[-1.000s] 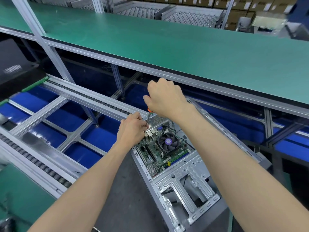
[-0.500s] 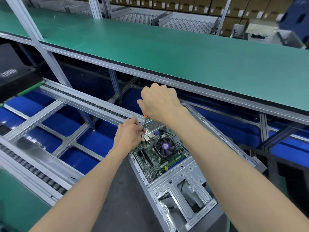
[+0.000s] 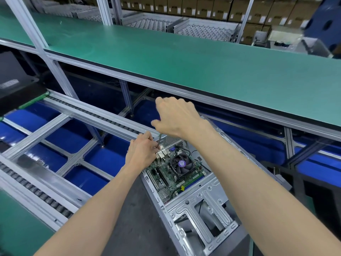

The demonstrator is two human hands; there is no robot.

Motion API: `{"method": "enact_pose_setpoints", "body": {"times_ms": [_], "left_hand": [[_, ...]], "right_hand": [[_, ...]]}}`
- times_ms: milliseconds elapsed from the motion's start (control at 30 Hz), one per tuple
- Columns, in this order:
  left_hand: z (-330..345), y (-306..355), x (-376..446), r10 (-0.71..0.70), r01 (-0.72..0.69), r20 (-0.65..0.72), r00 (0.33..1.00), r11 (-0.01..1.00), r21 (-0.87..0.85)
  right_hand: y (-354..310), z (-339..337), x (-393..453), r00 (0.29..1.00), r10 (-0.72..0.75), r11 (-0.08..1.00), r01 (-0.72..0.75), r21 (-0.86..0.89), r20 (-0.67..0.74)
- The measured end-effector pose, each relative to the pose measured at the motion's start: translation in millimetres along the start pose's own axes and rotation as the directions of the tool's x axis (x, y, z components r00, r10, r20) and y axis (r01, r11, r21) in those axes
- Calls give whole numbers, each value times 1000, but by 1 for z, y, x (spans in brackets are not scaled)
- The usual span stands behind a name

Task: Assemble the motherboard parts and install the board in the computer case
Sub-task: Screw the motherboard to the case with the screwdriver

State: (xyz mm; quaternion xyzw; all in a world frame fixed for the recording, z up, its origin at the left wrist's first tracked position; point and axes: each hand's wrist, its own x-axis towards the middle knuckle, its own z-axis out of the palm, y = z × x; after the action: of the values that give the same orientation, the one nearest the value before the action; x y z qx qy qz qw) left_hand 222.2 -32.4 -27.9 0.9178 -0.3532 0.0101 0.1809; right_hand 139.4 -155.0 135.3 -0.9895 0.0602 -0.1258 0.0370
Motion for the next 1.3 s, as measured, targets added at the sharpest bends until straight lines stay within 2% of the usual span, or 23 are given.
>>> {"method": "enact_pose_setpoints", "body": {"times_ms": [67,133,233,333,400,467,533,700,800,900,967,1033,1133,1200,1300], "left_hand": [[1,-1,-1,-20,20,-7,1000,1000,-24],[2,-2,-1,-21,21,-7,1000,1000,-18],[3,-2,0,-8,8,-10,1000,1000,-9],[1,-1,1,4,-4,-14,1000,1000,-5],[1,-1,1,11,-11,2,1000,1000,11],[2,-2,1,-9,9,2,1000,1000,-13],[4,-4,1,-17,17,2,1000,999,-30],[4,-6,3,-1,1,3,1000,1000,-28],[4,-5,3,1,0,11,1000,998,-68],[6,-8,2,-3,2,-19,1000,999,-46],[7,-9,2,7,-8,-30,1000,999,-38],[7,-10,2,25,-26,-35,999,999,-25],[5,-7,3,30,-31,-33,999,999,-25],[3,-6,1,20,-21,-30,999,999,-35],[5,-7,0,16,-17,-32,999,999,-31]], "right_hand": [[0,-1,0,997,-41,991,33,130,64],[-1,1,1,999,-19,988,11,155,46],[-1,9,0,995,78,997,-79,-8,-59],[2,6,-3,992,73,992,-83,-94,-101],[3,2,-4,1000,15,1000,-15,-19,-25],[4,0,-4,998,-40,991,33,128,49],[2,1,-3,998,-33,983,25,184,45],[-7,7,2,993,72,997,-74,-23,-97],[-9,4,3,998,38,997,-40,-60,-45],[-7,0,2,998,-24,995,18,97,61],[-7,0,2,997,-21,985,8,175,70],[-7,3,2,1000,10,991,-11,132,11],[-9,8,-1,994,29,999,-33,-36,-101],[-9,5,-1,997,31,998,-35,-54,-70],[-7,0,1,999,-23,997,20,73,41]]}}
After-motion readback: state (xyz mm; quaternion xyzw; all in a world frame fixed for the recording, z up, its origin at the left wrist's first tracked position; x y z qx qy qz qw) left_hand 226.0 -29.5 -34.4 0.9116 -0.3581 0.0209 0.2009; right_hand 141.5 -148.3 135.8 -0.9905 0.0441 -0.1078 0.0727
